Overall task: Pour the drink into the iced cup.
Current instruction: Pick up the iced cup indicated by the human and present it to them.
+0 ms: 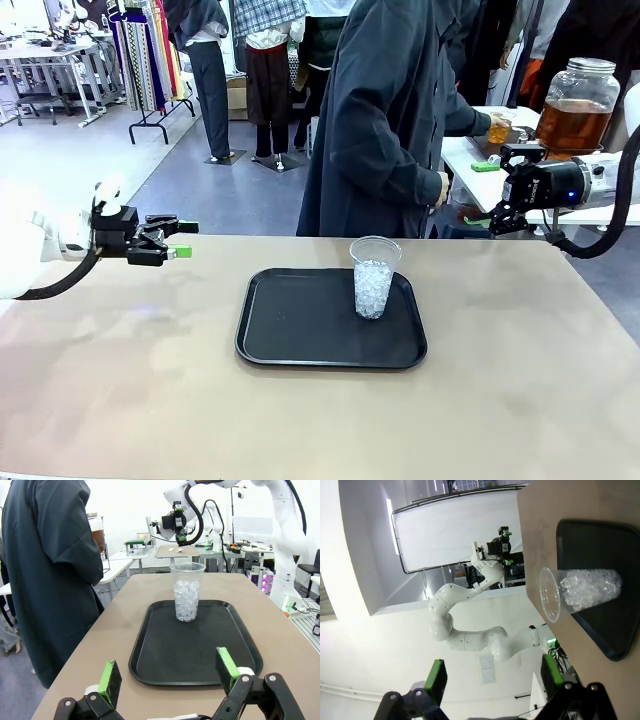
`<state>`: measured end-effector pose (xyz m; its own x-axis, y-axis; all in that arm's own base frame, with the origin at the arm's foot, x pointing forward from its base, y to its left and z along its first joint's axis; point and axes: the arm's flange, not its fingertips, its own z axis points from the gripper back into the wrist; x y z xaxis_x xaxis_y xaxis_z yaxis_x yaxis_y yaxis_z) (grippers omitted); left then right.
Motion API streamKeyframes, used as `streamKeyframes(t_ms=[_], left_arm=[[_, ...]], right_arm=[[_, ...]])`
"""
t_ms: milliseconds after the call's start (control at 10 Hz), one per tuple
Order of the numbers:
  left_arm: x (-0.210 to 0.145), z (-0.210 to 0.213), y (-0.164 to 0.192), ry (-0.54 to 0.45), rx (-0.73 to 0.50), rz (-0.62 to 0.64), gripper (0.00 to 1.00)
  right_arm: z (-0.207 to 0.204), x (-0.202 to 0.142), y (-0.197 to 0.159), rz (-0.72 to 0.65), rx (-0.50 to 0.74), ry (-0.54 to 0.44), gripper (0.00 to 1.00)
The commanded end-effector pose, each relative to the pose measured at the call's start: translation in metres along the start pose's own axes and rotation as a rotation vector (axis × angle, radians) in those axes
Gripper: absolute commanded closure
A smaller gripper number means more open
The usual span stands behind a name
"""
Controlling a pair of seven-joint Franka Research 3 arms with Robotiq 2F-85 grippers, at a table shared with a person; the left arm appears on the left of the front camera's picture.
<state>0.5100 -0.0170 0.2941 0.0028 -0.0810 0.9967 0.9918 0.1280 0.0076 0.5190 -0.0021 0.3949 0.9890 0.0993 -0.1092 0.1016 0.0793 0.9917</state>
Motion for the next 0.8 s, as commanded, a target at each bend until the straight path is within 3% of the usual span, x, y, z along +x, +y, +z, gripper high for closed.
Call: streamKeyframes(t_ms=[0,700], left_arm=[[0.0019,-0.0008,0.0,-0.006,-0.001,0.004,0.0],[0.0019,-0.0008,0.0,-0.006,-0.001,0.004,0.0]], right_arm=[[0.0001,-0.0012,0.0009,0.006,0.001,-0.003,0.0],[0.0001,-0.0012,0.0009,0.006,0.001,-0.003,0.0]])
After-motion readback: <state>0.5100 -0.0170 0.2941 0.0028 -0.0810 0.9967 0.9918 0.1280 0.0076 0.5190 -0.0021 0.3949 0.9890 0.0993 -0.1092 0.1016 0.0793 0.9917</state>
